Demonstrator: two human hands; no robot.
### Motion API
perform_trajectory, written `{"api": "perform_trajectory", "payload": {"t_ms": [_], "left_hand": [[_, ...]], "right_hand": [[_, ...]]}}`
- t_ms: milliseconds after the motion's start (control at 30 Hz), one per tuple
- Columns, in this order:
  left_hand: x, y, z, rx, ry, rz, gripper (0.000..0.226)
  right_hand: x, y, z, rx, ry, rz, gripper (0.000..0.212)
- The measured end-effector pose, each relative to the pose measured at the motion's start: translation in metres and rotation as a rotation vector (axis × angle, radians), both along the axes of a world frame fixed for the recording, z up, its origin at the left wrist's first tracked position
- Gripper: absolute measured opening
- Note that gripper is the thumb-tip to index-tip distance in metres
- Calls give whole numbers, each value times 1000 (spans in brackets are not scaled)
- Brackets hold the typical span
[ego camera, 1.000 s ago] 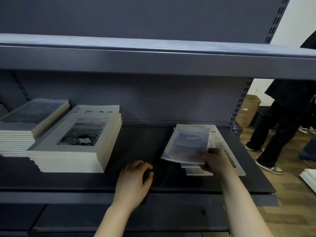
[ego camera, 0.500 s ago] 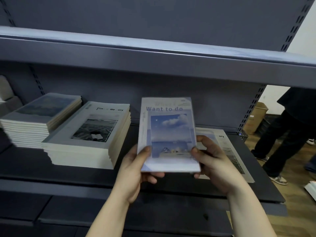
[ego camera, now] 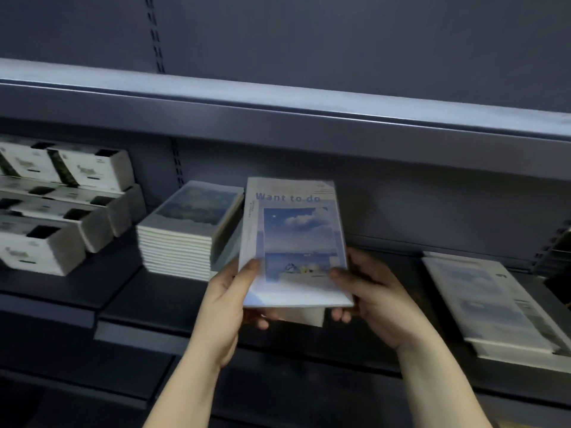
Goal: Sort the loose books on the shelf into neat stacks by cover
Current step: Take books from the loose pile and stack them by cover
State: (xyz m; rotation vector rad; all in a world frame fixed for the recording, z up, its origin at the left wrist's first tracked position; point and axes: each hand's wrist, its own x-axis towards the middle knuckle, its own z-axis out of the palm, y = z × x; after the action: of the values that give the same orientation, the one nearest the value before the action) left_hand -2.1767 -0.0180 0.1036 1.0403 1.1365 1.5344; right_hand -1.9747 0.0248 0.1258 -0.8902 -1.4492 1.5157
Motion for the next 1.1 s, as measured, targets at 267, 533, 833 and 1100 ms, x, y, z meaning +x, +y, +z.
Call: {"api": "perform_trajectory", "payload": {"t_ms": [267,533,833,1100], "left_hand": [[-152,15,-57,112,1175,384,42],[-205,37,-104,157,1419,306,26],[-211,49,-114,185,1441,304,24],[-213,52,-117,187,1443,312,28]], "right_hand": [[-129,40,12,-15,-54,-199,20],[-217,82,7,-162,-32,-265,10],[-233,102,10,95,-523,-399,20],[-237,106,-5,230,-691,-465,38]]}}
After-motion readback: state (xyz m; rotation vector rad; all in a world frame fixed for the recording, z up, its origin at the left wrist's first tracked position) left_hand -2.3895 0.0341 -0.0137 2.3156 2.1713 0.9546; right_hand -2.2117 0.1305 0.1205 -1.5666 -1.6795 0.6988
